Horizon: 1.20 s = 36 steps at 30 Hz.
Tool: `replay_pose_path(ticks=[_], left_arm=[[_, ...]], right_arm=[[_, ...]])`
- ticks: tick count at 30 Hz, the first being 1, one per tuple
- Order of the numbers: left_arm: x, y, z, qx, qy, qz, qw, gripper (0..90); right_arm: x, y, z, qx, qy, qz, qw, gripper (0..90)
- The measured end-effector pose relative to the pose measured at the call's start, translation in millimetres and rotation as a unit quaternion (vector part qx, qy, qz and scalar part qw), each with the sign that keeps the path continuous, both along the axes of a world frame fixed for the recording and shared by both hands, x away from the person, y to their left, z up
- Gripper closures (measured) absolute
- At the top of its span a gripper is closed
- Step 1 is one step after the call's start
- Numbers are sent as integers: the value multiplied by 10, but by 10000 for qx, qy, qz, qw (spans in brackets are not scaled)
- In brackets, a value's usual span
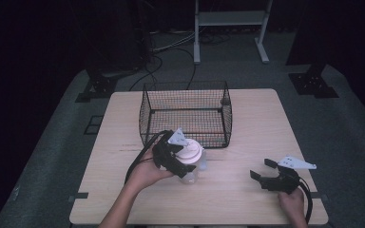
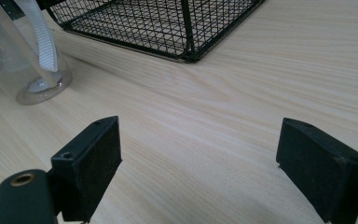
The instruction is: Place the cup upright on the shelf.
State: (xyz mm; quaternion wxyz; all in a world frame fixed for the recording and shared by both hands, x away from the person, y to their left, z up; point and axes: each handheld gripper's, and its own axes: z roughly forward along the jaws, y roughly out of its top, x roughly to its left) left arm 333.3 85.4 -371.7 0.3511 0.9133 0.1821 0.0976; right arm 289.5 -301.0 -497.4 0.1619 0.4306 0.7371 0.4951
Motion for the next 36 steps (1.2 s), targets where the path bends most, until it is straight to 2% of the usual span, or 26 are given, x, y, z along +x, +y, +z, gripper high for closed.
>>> replay_pose_path(ticks=[8,18,22,29,32,36], left_arm=[[0,-44,31,129,65,-88,9999,54],[15,-149,143,340,-16,-244,9991,54],[28,-169,192,322,-26,-246,9992,54],[58,-212,337,387,-86,-302,9988,54],[86,-222,398,330,-50,-314,9989,55],[124,-245,482,381,-40,-352,9986,55]], right_arm=[[0,-1,0,3,-5,2,10000,129],[-1,-3,1,11,-12,2,10000,129],[0,-1,0,6,-23,10,10000,129],[0,-3,1,17,-16,9,10000,129],[0,-4,1,14,-16,9,10000,129],[0,-4,1,27,-15,2,10000,129]])
